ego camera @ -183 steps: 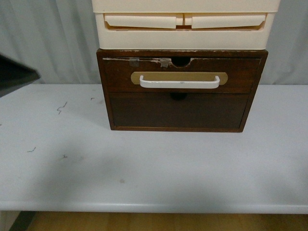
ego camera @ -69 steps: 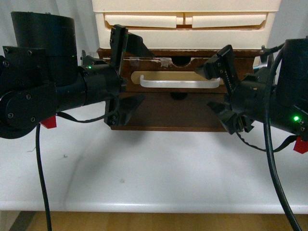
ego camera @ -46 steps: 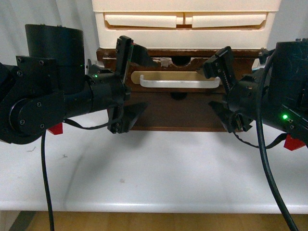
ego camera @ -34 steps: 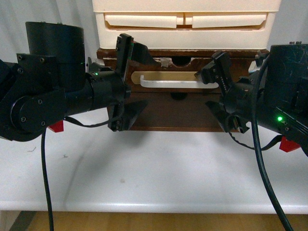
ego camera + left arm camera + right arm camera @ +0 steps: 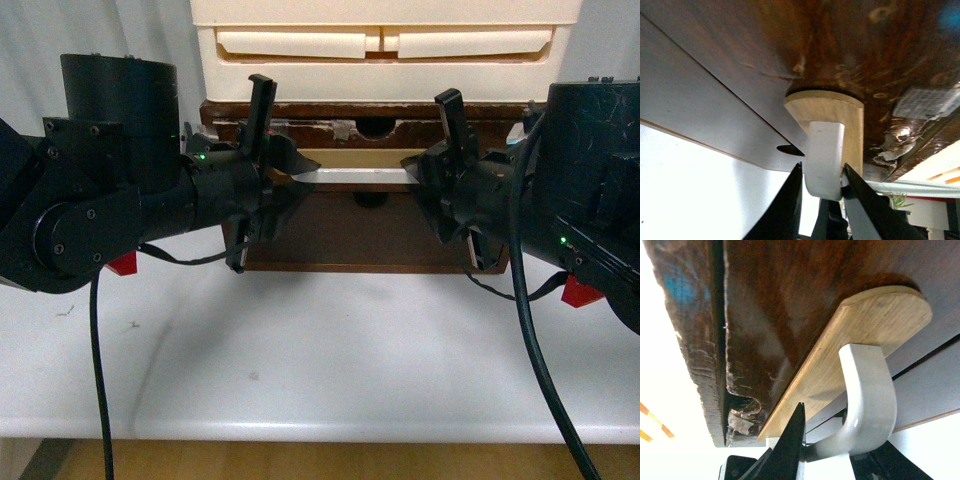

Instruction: Open drawer

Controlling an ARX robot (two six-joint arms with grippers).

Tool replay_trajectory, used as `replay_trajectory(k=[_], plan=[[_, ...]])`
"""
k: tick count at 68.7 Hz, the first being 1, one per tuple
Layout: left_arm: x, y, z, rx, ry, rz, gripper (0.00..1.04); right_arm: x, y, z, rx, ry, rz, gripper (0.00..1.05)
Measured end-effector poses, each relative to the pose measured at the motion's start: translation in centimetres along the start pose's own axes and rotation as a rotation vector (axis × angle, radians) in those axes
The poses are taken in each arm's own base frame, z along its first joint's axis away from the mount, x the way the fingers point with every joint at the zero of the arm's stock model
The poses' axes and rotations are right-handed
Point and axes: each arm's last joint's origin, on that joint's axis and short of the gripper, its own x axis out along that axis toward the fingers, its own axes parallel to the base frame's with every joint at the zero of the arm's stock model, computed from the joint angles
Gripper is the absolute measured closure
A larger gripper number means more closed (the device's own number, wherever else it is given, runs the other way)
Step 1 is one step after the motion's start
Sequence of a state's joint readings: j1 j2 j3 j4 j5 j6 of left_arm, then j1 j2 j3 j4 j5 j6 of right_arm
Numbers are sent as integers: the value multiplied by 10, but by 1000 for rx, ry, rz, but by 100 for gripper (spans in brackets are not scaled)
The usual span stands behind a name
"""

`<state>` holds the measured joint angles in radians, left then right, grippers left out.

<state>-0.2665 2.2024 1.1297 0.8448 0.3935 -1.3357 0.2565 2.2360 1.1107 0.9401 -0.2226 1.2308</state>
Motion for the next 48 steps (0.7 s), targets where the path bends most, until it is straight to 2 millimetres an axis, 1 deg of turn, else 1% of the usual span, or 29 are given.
replay_trajectory(k=[2, 7, 17, 21, 28, 31, 35, 40, 42, 48], plan=[[0, -1, 0, -8, -1, -1, 85, 0, 0, 0, 11, 0, 1, 84], [-3, 1, -2, -47, -1, -4, 90, -1, -1, -4, 36, 6, 2, 85], [-12, 1, -7, -69, -6, 0, 91, -8, -2, -10, 43, 12, 9, 86], [-21, 2, -12, -75, -11, -2, 91, -15, -1, -15, 54, 22, 8, 86], [-30, 2, -18, -76, -8, 0, 91, -25, -1, -21, 53, 27, 12, 86], [-36, 1, -21, -78, -2, 6, 92, -34, -2, -26, 51, 33, 18, 87], [-50, 2, -30, -79, 13, 11, 92, -51, -1, -34, 52, 42, 21, 87], [-64, 3, -38, -82, 28, 20, 92, -66, -2, -44, 51, 56, 21, 87], [-73, 4, -43, -84, 32, 29, 92, -74, -2, -48, 53, 63, 21, 87], [-90, 3, -54, -79, 49, 30, 92, -92, -2, -55, 55, 74, 26, 87]])
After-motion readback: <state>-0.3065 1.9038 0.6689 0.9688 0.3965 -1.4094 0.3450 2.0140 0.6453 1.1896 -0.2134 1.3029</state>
